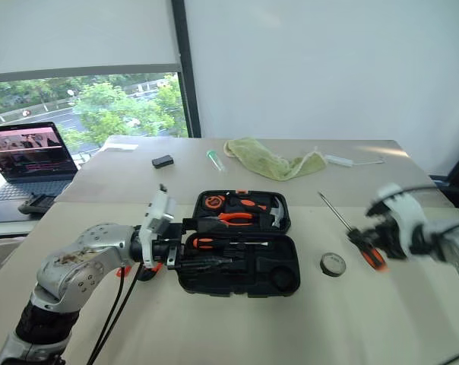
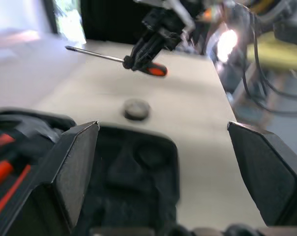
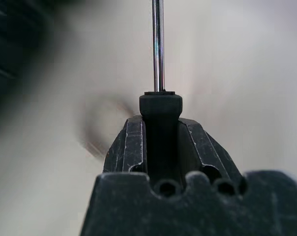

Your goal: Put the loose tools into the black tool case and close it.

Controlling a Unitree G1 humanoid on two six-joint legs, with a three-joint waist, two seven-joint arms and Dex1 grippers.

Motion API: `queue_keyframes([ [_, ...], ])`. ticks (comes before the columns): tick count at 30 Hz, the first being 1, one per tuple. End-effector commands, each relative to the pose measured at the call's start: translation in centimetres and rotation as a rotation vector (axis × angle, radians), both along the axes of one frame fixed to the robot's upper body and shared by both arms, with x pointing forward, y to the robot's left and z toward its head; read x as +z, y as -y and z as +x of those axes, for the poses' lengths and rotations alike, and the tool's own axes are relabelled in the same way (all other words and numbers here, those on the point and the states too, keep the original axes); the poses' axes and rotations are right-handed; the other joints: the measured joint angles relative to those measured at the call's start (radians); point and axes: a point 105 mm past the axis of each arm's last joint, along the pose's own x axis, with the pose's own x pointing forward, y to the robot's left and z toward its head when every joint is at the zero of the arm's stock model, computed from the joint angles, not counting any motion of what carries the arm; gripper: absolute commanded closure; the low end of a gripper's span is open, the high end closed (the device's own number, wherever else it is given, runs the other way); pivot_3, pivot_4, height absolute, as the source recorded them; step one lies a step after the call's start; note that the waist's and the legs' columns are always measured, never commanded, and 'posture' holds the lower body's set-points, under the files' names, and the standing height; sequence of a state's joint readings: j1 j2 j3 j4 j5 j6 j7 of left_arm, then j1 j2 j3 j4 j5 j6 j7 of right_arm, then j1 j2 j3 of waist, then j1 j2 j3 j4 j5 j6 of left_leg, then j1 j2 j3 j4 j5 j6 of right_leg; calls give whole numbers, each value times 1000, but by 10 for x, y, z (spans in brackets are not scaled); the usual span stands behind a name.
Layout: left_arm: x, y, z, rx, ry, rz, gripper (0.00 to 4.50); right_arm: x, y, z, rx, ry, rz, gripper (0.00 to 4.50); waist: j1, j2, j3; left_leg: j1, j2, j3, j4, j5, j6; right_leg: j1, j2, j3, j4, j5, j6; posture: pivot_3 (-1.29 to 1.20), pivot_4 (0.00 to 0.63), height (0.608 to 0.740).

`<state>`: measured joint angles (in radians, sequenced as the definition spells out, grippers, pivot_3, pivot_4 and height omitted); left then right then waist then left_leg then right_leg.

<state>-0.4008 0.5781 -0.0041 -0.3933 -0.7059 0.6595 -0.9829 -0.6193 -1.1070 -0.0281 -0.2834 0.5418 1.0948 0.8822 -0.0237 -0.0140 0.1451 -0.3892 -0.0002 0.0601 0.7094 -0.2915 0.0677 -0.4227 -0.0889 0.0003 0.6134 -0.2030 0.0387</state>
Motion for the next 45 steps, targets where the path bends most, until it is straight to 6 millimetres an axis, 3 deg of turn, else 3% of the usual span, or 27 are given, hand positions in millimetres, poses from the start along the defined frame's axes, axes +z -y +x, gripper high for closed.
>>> queue_keyframes([
  [1,14,-28,-6,-25,-27,-11,0,-8,-59,-1,225,-57,-59,3980,-2,-3,2,0,1,0,0,0,-1,0,1,0,1,0,-1,0,150,740],
  [4,13,-56,-10,-23,-54,45,0,-22,-105,5,405,-100,-172,3980,7,-3,2,-1,3,0,0,2,-4,-2,3,-2,2,0,-4,0,150,740],
  [7,9,-71,-11,-14,-42,100,0,-40,-118,10,487,-129,-287,3980,29,-3,3,-5,-2,0,0,2,-4,-7,-3,-5,4,0,-3,0,150,740],
  [10,4,-80,-14,-12,-22,149,0,-61,-119,17,529,-161,-403,3980,35,-3,3,-19,-4,0,5,6,-10,-16,-5,-9,4,0,-2,0,150,740],
  [14,-2,-86,-21,-6,-22,163,0,-78,-114,22,579,-198,-505,3980,32,-3,3,-25,-6,0,5,5,-8,-19,-7,-14,1,1,-1,0,150,740],
  [30,-9,-91,-21,58,18,169,0,-94,-130,24,646,-258,-511,3980,20,-3,3,-13,-2,1,3,3,-6,-15,-6,-15,12,0,-3,0,150,740],
  [31,-10,-90,-21,60,19,168,0,-94,-131,25,645,-257,-505,2970,19,-3,3,-13,-2,1,3,3,-7,-15,-6,-15,12,0,-3,0,150,740],
  [32,-10,-90,-21,61,20,167,0,-93,-132,25,643,-252,-501,2859,18,-3,3,-12,-2,1,3,3,-7,-15,-6,-15,12,0,-3,0,150,740],
  [36,-10,-90,-21,62,15,164,0,-82,-132,24,629,-227,-459,1521,18,-3,3,-14,-2,1,3,4,-7,-17,-6,-14,13,-1,-4,0,150,740],
  [45,-12,-85,-18,45,18,156,0,-31,-134,10,571,-114,-252,1521,17,-2,3,-15,-2,0,3,3,-7,-18,-6,-15,12,-1,-4,0,150,740],
])
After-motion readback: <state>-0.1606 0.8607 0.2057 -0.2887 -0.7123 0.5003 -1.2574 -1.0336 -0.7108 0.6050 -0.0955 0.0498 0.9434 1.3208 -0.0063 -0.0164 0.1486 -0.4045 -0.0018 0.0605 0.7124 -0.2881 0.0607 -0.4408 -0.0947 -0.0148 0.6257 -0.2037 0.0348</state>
